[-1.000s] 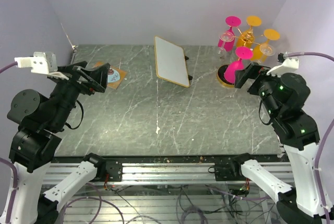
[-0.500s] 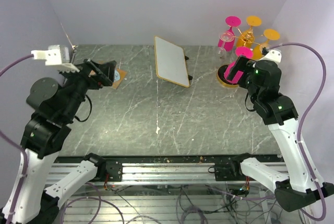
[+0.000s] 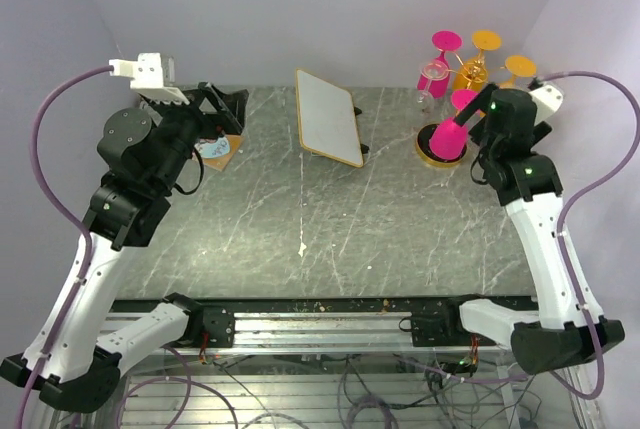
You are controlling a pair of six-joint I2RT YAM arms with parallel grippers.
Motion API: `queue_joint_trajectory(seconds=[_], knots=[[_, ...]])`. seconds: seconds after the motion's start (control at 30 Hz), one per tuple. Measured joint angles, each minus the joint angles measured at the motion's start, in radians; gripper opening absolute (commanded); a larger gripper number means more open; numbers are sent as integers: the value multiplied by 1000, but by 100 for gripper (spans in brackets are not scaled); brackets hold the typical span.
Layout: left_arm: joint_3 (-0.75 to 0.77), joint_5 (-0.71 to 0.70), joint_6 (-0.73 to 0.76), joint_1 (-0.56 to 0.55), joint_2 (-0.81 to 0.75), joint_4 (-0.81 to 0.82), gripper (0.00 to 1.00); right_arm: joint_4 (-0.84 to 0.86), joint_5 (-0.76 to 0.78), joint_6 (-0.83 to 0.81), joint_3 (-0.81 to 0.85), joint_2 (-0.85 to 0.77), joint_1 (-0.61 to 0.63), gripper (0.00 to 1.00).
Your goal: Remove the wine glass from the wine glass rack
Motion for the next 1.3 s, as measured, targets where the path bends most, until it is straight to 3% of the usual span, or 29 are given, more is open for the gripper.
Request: queue_joint_trajectory(seconds=[0.27,0.5,1.3], knots=[[-106,24,77,0,-2,151,98,67,-102,140,31,90,-170,94],[-245,32,124,0,-31,250,98,157,-216,229,32,160,-231,78],[-339,23,189,0,-99,311,98,256,-319,318,-19,238,-261,45]])
